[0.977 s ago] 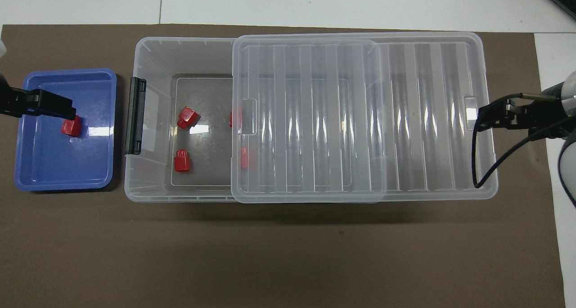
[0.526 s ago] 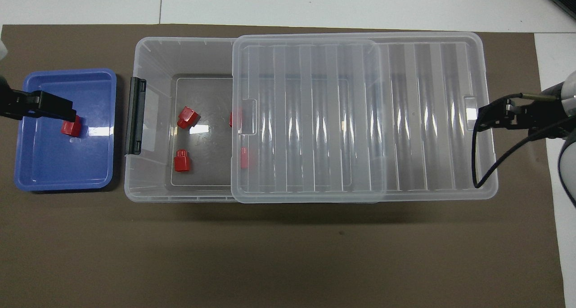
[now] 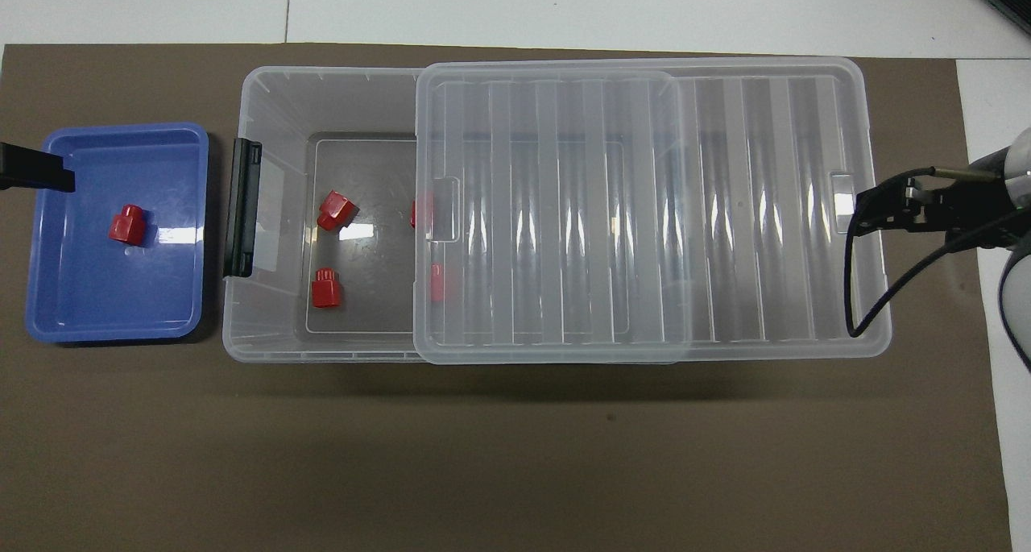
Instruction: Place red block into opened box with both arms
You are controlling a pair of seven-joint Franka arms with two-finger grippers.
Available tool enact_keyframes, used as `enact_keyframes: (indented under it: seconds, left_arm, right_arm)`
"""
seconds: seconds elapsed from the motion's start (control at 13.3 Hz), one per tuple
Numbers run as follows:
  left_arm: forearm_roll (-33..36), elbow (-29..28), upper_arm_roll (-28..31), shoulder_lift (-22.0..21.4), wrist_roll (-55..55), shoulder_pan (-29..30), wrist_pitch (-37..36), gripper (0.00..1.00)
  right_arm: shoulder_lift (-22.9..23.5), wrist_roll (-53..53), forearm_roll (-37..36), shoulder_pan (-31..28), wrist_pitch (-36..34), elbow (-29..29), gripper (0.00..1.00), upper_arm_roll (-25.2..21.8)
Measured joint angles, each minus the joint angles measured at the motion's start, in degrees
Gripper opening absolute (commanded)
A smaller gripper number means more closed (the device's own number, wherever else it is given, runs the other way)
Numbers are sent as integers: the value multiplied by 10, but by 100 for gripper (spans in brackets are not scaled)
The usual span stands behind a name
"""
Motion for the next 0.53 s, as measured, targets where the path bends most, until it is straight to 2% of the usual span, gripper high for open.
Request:
enact_keyframes:
  seconds: [0.23, 0.53]
  left_arm:
    - [0, -44, 1, 17, 41, 19, 56, 100]
    - [0, -132, 1, 64, 150, 43, 198, 100]
  right_arm:
    - [0, 0, 0, 0, 0, 0, 100, 0]
    - [0, 0, 0, 0, 0, 0, 100, 0]
